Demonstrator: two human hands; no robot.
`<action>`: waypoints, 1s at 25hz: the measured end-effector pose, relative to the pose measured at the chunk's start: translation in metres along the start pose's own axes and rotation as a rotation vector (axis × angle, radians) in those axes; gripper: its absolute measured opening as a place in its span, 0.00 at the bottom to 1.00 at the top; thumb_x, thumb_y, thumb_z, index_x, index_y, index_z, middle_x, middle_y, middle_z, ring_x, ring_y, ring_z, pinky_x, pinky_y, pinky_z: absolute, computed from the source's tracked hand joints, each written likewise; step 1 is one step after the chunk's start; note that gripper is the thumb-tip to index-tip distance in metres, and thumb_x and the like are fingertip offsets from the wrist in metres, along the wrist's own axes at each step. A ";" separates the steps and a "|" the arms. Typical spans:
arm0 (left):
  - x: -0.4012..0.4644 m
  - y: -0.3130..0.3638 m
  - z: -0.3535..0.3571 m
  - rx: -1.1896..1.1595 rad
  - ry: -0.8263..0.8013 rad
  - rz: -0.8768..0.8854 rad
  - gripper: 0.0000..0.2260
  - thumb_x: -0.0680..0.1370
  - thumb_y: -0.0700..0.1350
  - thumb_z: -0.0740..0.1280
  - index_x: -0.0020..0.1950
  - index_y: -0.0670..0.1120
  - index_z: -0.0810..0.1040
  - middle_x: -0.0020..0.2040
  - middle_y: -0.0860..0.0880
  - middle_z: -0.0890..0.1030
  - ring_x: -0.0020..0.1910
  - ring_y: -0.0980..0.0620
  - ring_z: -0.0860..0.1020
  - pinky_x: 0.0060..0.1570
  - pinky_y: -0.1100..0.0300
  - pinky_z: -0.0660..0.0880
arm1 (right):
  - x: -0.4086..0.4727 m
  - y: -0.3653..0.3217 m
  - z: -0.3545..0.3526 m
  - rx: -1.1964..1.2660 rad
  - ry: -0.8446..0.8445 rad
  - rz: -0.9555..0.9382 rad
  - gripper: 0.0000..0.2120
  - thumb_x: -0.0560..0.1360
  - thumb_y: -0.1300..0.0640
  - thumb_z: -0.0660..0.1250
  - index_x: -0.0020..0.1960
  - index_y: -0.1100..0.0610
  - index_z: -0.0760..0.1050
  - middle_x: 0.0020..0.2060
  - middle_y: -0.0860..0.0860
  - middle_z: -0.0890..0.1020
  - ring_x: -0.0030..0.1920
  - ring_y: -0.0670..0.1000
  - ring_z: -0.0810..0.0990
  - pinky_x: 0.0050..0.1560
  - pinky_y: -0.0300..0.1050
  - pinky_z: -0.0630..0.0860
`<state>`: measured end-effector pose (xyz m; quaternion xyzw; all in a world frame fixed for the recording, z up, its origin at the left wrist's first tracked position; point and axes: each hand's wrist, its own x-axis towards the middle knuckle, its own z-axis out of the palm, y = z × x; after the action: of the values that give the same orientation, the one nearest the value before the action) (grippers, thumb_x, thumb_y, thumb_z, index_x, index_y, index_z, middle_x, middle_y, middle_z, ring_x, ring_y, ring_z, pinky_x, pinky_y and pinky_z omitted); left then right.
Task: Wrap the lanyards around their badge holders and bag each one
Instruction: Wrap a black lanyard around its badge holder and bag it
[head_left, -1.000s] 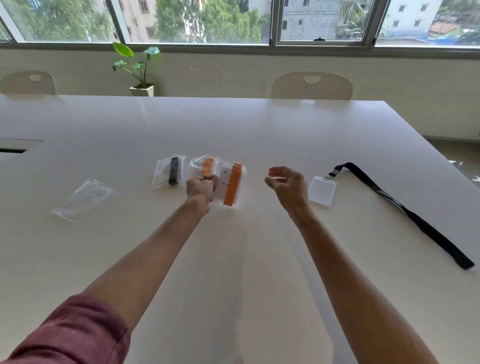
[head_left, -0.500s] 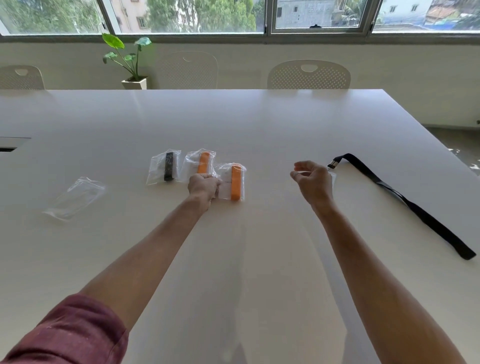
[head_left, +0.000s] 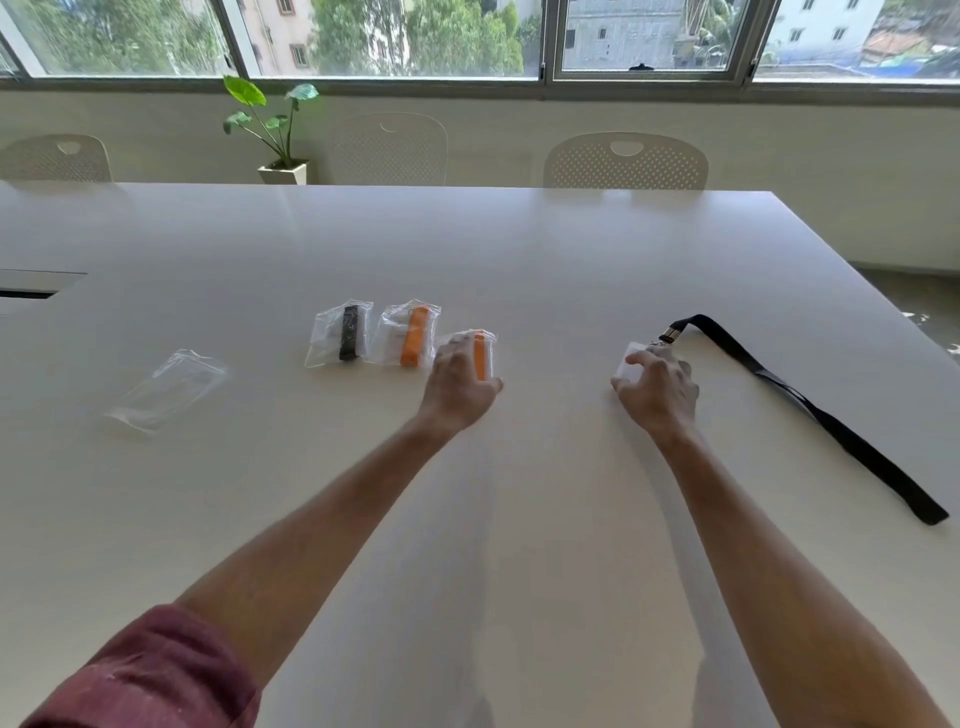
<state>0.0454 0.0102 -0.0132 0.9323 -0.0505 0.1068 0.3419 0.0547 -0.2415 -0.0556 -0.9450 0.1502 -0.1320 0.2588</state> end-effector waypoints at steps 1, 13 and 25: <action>-0.004 0.003 0.005 0.010 -0.046 0.034 0.25 0.71 0.44 0.72 0.66 0.39 0.71 0.63 0.41 0.74 0.65 0.44 0.69 0.64 0.58 0.63 | -0.002 0.002 0.001 -0.024 -0.021 0.018 0.21 0.73 0.49 0.69 0.63 0.54 0.75 0.70 0.54 0.69 0.70 0.60 0.65 0.66 0.56 0.64; -0.035 0.023 0.066 0.131 -0.263 0.264 0.29 0.76 0.54 0.66 0.72 0.42 0.66 0.73 0.43 0.66 0.73 0.49 0.61 0.72 0.53 0.56 | -0.034 -0.007 0.013 -0.067 0.118 -0.071 0.24 0.72 0.43 0.68 0.58 0.60 0.75 0.65 0.57 0.74 0.63 0.60 0.73 0.64 0.52 0.67; -0.038 0.017 0.063 -0.041 -0.245 0.247 0.40 0.68 0.63 0.71 0.71 0.41 0.67 0.67 0.43 0.74 0.66 0.46 0.72 0.65 0.54 0.68 | -0.067 -0.030 0.011 0.257 0.115 -0.049 0.14 0.65 0.48 0.71 0.49 0.50 0.79 0.54 0.45 0.81 0.48 0.50 0.81 0.44 0.42 0.67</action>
<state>0.0158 -0.0426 -0.0580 0.9178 -0.2081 0.0325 0.3367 0.0028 -0.1882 -0.0608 -0.8984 0.1236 -0.2102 0.3652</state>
